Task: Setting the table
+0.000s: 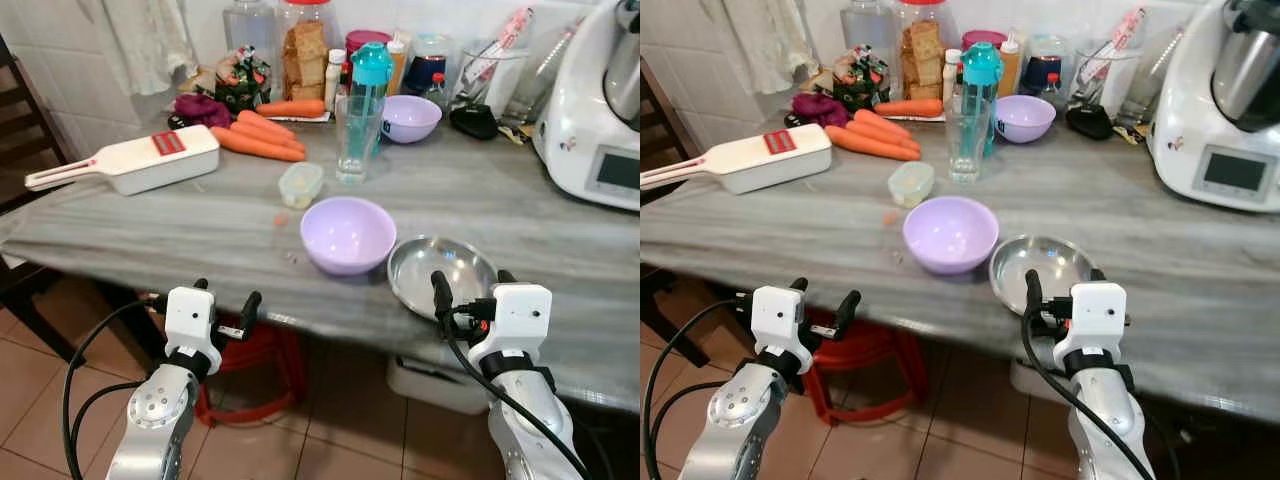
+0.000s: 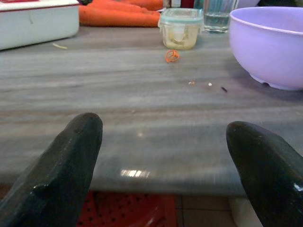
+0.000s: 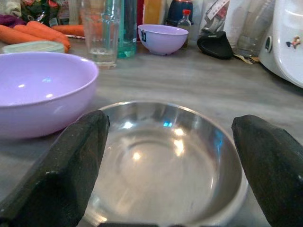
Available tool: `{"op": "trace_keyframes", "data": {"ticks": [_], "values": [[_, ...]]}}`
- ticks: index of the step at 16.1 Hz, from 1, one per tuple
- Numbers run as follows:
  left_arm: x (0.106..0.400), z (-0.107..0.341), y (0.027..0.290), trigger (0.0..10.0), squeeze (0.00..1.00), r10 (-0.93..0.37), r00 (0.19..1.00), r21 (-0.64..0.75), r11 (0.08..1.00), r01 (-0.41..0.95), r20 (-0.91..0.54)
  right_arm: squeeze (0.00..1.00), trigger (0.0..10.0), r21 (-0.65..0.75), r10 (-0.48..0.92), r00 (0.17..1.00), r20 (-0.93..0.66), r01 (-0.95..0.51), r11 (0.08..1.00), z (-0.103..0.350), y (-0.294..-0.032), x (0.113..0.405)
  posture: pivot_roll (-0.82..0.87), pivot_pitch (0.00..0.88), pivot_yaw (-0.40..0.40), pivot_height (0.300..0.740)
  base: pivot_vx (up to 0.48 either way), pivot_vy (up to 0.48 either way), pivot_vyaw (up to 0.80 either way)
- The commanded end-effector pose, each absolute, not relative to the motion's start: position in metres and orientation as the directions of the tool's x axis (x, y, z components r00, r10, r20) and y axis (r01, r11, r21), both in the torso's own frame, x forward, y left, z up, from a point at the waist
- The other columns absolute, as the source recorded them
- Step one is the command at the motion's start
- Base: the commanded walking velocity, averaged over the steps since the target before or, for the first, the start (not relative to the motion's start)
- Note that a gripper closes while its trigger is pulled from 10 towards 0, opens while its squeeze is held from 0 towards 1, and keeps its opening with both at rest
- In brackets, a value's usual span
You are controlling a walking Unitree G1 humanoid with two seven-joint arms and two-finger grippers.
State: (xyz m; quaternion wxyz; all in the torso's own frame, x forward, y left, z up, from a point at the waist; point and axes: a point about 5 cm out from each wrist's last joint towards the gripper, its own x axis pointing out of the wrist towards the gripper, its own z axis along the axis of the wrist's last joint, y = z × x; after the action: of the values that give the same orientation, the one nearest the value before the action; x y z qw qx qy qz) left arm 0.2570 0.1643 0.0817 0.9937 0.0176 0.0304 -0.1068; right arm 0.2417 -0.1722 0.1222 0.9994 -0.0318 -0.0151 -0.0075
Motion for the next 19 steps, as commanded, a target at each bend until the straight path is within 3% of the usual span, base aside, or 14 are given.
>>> {"op": "trace_keyframes", "data": {"ticks": [1, 16, 19], "values": [[0.2569, 0.0803, 0.1645, 10.0, 0.0, -0.209, 0.975, 0.038, 0.976, 0.212, -0.078, 0.0, 10.0, -0.062, -0.018, 0.999, 0.042, 0.021, 0.998, 0.1242, -0.1737, 0.2426, 0.0, 0.0, -0.008, 0.74, -0.33, 0.0, 0.0], [0.2559, 0.0794, 0.1575, 10.0, 0.0, -0.258, 0.963, 0.041, 0.964, 0.262, -0.082, 0.0, 10.0, -0.055, -0.017, 0.999, 0.037, 0.019, 0.998, 0.1218, -0.1714, 0.2446, 0.0, 0.0, -0.015, 0.74, -0.33, 0.0, 0.0], [0.2547, 0.0814, 0.1557, 10.0, 0.0, -0.291, 0.955, 0.023, 0.956, 0.293, -0.063, 0.0, 10.0, -0.049, -0.012, 0.999, 0.038, 0.014, 0.999, 0.1217, -0.1704, 0.245, 0.0, 0.0, -0.012, 0.74, 0.0, 0.0, 0.0]]}}
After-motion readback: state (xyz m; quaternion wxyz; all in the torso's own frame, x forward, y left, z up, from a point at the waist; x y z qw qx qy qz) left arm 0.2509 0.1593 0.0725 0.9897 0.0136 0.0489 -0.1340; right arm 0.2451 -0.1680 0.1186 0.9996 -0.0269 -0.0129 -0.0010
